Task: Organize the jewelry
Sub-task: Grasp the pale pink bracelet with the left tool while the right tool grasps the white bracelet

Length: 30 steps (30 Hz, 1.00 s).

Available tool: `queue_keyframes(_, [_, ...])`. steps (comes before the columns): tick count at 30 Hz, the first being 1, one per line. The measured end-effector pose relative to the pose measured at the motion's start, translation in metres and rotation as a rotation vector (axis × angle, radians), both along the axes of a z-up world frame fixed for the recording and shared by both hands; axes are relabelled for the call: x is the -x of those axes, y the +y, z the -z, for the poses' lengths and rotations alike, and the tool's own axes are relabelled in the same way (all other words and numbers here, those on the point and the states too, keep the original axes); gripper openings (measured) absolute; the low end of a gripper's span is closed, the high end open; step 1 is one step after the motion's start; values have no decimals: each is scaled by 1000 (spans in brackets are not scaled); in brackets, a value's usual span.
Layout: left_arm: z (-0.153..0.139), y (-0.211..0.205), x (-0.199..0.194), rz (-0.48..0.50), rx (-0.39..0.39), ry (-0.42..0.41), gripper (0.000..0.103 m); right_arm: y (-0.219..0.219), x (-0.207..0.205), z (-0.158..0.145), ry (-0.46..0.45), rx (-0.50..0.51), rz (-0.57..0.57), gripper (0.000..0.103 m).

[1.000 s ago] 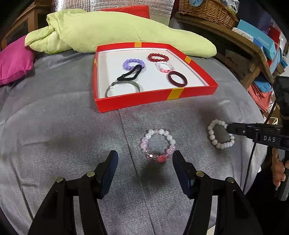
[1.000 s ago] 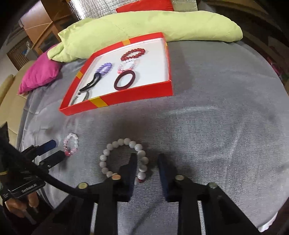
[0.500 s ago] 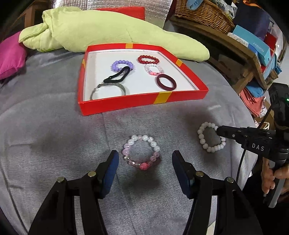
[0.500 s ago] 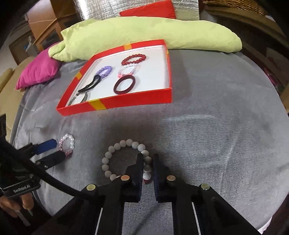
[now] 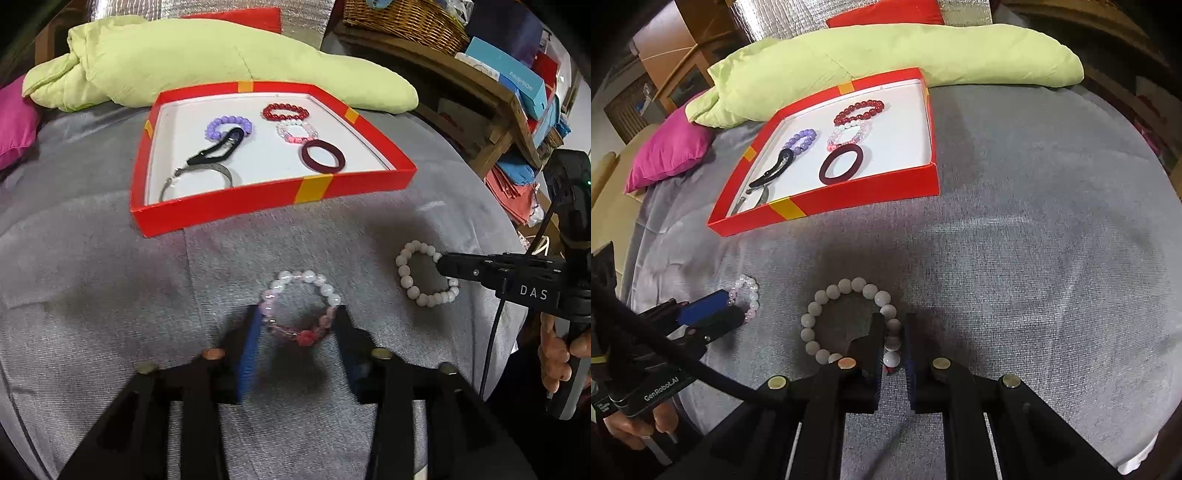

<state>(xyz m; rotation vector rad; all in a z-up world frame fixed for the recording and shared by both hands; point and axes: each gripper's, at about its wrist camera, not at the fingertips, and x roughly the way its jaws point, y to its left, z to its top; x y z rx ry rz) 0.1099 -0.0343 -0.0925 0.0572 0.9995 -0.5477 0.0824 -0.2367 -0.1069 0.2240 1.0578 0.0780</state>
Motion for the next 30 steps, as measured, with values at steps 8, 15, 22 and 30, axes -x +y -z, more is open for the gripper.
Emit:
queue_keyframes(8, [1, -7, 6, 27, -41, -32, 55, 0, 0, 1, 11, 1, 3, 13])
queue_keyframes(15, [5, -11, 10, 37, -85, -78, 49, 2, -1, 4, 14, 12, 0, 13])
queue_keyframes(22, [7, -13, 10, 29, -64, -78, 59, 1, -2, 5, 15, 8, -5, 14])
queue_keyframes(30, [5, -14, 11, 23, -39, -73, 65, 8, -2, 5, 2, 73, -48, 14])
